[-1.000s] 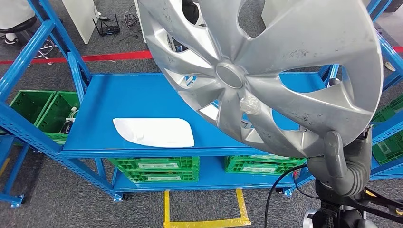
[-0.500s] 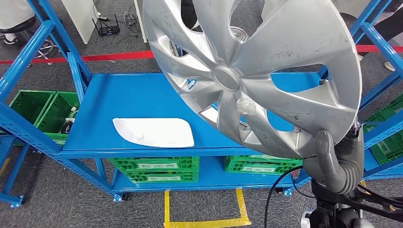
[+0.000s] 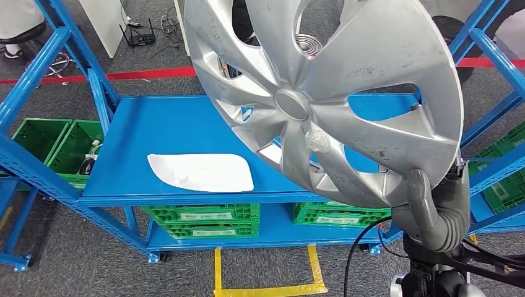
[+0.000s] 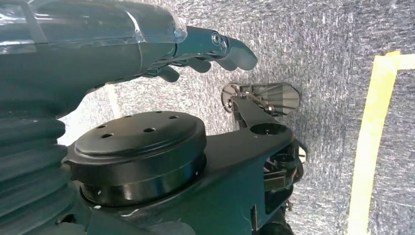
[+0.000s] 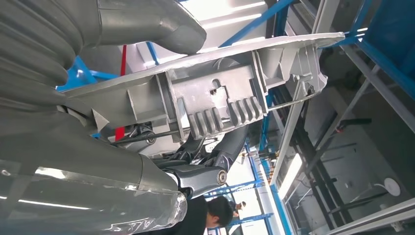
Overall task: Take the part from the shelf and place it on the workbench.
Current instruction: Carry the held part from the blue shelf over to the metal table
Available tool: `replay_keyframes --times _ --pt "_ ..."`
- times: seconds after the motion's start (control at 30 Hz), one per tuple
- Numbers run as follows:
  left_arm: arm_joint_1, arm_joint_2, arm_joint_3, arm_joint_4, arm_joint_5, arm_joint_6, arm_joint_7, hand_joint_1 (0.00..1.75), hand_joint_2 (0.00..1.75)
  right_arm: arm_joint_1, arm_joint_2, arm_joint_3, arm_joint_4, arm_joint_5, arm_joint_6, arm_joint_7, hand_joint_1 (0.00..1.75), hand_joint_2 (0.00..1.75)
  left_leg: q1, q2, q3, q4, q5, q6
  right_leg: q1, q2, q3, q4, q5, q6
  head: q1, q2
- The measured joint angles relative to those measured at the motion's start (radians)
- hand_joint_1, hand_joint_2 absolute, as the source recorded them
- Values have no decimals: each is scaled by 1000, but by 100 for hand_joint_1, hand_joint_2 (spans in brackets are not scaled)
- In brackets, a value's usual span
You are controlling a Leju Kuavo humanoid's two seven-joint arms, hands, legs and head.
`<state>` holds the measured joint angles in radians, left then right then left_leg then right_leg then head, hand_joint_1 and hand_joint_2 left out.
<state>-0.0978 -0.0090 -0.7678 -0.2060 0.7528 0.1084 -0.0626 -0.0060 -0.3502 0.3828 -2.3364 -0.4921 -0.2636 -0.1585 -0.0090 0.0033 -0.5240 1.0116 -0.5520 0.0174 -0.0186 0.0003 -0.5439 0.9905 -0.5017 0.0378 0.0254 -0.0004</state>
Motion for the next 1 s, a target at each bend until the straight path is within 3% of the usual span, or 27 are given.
replay_keyframes --times 0.13,0.2,0.27,0.33,0.37,0.4,0.43,0.47,0.53,0.6,0.7,0.77,0.83,0.87,0.9,0.93,1.0 --pt "0 2 -3 0 2 0 7 0 175 -1 0 0 1 0 0 0 175 175 -4 0 0 -1 4 10 -5 1 2 -4 5 10 -4 0" --pt "0 2 -3 0 3 0 8 0 175 -3 0 0 2 0 0 0 175 175 1 2 1 -10 14 19 -5 2 -3 9 -9 17 -4 0" --pt "-1 2 -5 0 4 0 8 0 175 -7 -1 0 4 0 0 0 175 175 5 4 1 -16 21 25 -4 2 -36 88 -67 19 5 0" --pt "-1 2 -8 0 4 0 8 0 175 -10 -2 0 6 -1 0 1 175 175 2 5 0 -16 22 27 -3 2 -90 225 -131 20 17 0" --pt "0 2 -10 0 5 0 8 0 175 -10 -2 0 7 -1 0 1 175 175 1 6 -1 -15 22 27 -3 2 -110 276 -144 19 20 0" --pt "0 2 -11 0 5 0 8 0 175 -11 -2 0 9 -2 0 1 175 175 -1 6 0 -15 22 27 -3 2 -113 287 -133 17 23 0" --pt "0 2 -12 0 5 0 8 0 175 -11 -2 0 11 -2 0 2 175 175 -3 5 0 -14 22 27 -2 2 -100 261 -104 12 25 0" --pt "-1 2 -12 0 5 0 8 0 175 -12 -2 0 13 -2 0 2 175 175 -4 3 1 -13 21 26 0 2 -72 199 -63 5 26 0" --pt "-1 1 -13 -1 5 0 7 0 175 -15 -2 0 14 -2 0 2 175 175 -7 0 0 -12 22 21 7 3 -11 72 -11 -10 27 0" --pt "-3 0 -15 -1 5 0 7 0 175 -19 -2 0 14 -3 0 2 175 175 -6 -1 -7 -12 27 10 13 3 12 17 -3 -20 26 0" --pt "-3 -1 -19 -2 4 1 6 0 175 -27 -2 -1 14 -8 -2 3 175 175 -4 -2 -17 -8 21 -9 12 0 11 -8 9 -32 26 0" --pt "-3 0 -20 -2 3 2 6 0 175 -32 -2 -1 14 -11 -2 3 175 175 -2 -3 -43 53 -36 -22 6 -3 6 -23 18 -42 16 0" --pt "-3 0 -21 -2 3 2 6 0 175 -33 -2 -1 15 -12 -3 4 175 175 6 -4 -91 181 -112 -33 6 -6 -9 -18 25 -45 0 0" --pt "-3 0 -21 -2 3 2 6 0 175 -33 -2 -1 16 -12 -3 4 175 175 10 -4 -111 236 -133 -37 5 -8 -18 -12 27 -44 -6 0" --pt "-3 0 -21 -2 2 2 6 0 175 -33 -2 -1 18 -12 -3 4 175 175 13 -4 -115 260 -133 -41 4 -9 -28 -5 30 -42 -11 0" --pt "-3 0 -21 -2 2 2 6 0 175 -33 -2 0 20 -12 -3 4 175 175 16 -4 -100 244 -114 -45 2 -10 -38 2 32 -40 -15 0" --pt "-4 1 -21 -2 2 2 6 0 175 -33 -2 0 22 -13 -3 5 175 175 23 -3 -25 123 -58 -53 -3 -10 -57 20 36 -32 -22 0"
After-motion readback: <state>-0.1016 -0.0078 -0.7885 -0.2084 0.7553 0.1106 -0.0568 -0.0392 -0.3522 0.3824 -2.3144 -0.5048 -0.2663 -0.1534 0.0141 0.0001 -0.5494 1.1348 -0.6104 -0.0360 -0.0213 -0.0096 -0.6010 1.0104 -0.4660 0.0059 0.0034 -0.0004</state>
